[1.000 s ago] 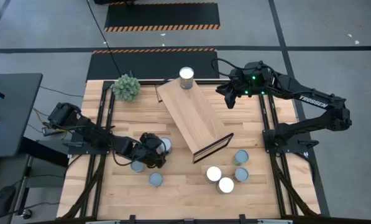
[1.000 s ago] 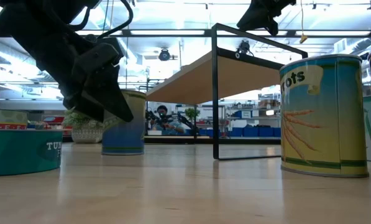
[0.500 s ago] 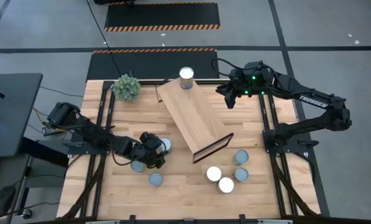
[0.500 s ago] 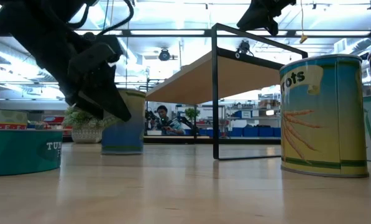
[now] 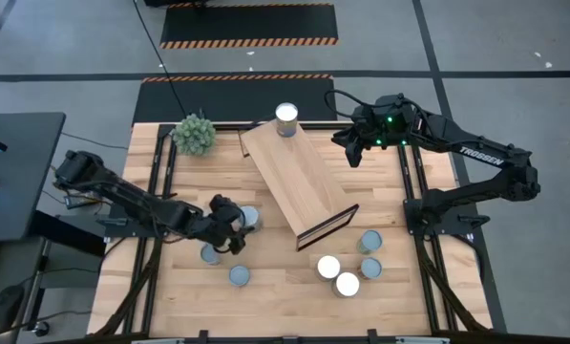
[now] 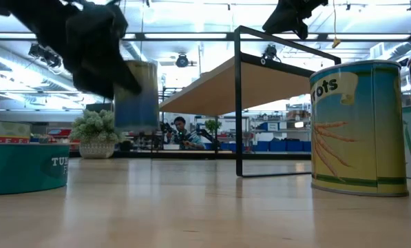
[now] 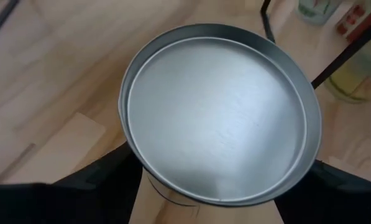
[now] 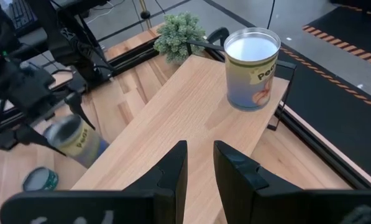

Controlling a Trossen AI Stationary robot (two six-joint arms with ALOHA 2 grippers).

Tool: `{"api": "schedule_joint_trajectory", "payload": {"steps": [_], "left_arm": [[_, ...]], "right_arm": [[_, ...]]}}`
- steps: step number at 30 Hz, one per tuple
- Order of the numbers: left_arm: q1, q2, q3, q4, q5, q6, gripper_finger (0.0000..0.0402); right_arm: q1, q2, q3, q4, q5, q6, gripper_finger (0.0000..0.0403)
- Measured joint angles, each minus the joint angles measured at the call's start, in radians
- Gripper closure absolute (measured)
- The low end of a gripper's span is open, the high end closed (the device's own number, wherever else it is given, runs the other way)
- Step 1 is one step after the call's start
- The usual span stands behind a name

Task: Pick and place cans onto a shelf
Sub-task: Put the canned peas on the shelf

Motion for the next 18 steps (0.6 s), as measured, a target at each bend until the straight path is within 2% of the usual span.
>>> {"api": "schedule_joint_trajectory", "payload": {"steps": [8,13,18], "left_arm": [[0.097,-0.192,0.001,0.004,0.081,0.050,0.0102],[0.232,-0.270,0.049,-0.045,0.132,0.141,0.0102],[0.400,-0.287,0.139,-0.107,0.245,0.280,0.0102]], "right_arm": [[0.000,0.000,0.000,0.002,0.000,-0.014,0.0318],[0.000,0.000,0.000,0.002,0.000,-0.014,0.0318],[0.000,0.000,0.000,0.002,0.000,-0.007,0.0318]]}}
